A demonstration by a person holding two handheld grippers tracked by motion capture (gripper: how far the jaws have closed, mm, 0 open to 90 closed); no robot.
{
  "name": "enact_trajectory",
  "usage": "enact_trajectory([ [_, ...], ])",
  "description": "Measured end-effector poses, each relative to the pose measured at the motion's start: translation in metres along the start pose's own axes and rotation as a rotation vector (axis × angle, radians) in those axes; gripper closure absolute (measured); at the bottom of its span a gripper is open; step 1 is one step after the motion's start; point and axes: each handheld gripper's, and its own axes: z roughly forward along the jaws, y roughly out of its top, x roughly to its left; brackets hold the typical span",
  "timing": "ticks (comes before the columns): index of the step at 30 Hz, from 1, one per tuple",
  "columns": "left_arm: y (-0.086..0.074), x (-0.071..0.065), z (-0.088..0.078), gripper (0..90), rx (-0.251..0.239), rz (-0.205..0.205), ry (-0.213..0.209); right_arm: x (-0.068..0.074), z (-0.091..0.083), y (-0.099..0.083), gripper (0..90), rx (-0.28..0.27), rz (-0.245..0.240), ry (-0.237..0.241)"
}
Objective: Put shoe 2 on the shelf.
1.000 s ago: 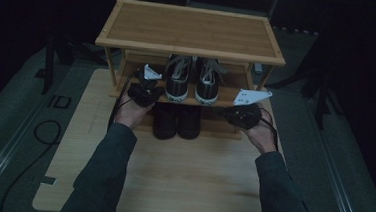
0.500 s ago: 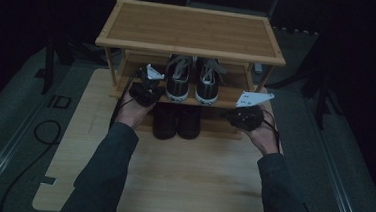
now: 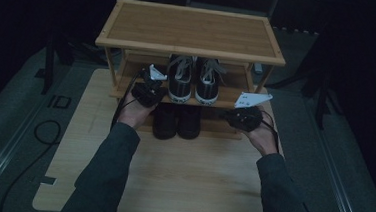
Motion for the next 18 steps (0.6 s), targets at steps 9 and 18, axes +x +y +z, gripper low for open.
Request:
enact_trajectory([
  [9,0.003,-0.006,0.001,90.0,-0.010,0.017,-0.010,0.001,0.002,-0.005,88.8,0.010,0.005,0.004],
  [18,0.002,0.002,-0.009,90.0,-0.028,0.003,0.007,-0.001,0.001,-0.013,88.8,0.017,0.019,-0.001],
])
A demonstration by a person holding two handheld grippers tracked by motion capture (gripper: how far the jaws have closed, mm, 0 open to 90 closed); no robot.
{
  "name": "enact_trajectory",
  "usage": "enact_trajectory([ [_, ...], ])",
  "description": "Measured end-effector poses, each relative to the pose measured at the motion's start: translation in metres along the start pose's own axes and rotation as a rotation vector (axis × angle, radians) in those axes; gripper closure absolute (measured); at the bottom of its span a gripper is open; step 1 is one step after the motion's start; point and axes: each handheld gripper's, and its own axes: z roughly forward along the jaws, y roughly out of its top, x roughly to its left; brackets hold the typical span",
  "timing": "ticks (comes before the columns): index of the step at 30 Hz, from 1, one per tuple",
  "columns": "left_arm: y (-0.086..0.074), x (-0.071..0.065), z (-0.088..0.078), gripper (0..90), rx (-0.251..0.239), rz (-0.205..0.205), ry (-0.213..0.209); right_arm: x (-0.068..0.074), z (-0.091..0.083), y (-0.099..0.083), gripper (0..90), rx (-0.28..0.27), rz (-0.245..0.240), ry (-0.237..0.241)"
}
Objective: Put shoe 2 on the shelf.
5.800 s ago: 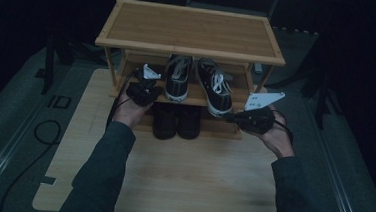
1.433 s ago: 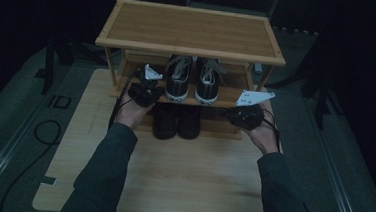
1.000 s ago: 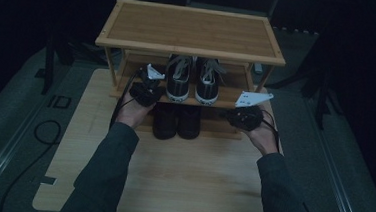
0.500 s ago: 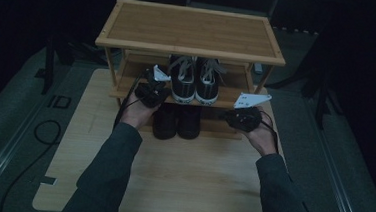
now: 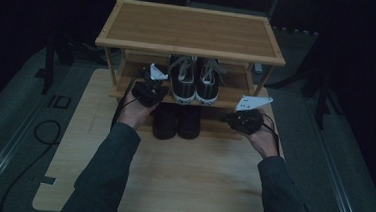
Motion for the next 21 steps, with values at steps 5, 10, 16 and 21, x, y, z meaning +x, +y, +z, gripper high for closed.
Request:
enact_trajectory([
  [5,-0.009,0.008,-0.010,88.9,-0.018,-0.016,0.005,0.000,0.002,-0.004,88.8,0.009,0.008,0.001],
  [10,-0.019,0.015,-0.018,87.9,-0.006,-0.005,0.013,-0.001,0.004,-0.008,88.8,0.021,0.019,0.002],
  [16,-0.022,0.015,-0.025,86.9,-0.022,0.005,0.008,-0.002,0.006,-0.013,88.9,0.032,0.027,0.004],
  [21,-0.023,0.014,-0.027,86.4,-0.027,0.014,0.002,-0.002,0.007,-0.016,88.8,0.040,0.033,0.004],
])
